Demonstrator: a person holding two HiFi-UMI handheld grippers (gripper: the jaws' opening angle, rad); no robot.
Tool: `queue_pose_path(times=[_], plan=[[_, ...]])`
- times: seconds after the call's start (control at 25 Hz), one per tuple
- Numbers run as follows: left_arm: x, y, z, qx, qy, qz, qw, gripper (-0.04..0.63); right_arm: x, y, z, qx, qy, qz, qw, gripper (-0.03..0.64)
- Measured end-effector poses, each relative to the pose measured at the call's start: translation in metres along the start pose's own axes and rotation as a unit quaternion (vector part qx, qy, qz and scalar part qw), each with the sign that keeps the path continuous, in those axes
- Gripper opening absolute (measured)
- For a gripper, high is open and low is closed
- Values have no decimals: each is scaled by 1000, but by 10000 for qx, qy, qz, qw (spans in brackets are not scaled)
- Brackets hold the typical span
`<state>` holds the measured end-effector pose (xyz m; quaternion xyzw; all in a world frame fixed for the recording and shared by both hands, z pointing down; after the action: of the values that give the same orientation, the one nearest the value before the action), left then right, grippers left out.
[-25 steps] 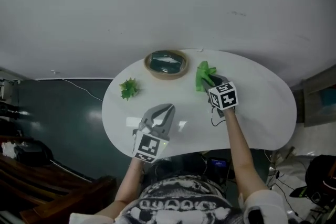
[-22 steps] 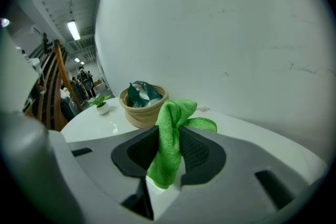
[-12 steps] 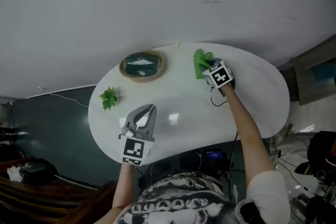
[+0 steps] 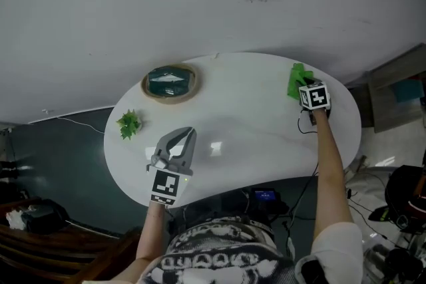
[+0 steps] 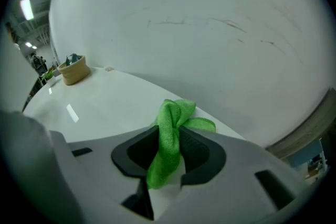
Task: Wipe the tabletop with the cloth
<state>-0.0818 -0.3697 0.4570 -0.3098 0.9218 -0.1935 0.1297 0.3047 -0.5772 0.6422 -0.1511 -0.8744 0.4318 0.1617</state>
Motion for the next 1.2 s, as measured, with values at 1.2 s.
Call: queue_pose_path(times=[1.2], plan=[[-17, 125, -48, -73, 224, 576, 9981, 12, 190, 112, 22, -766, 749, 1342, 9851, 120]])
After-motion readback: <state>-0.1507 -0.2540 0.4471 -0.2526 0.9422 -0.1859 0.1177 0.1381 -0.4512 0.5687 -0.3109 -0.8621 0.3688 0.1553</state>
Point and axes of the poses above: the fingertips, and each gripper's own axes: y backward along the fingers, x to its left, z out of its top, the point moved 3 cm from there along y, backward along the fingers, and after that the axes turned 4 degrees about -z, right-handed, at the moved point
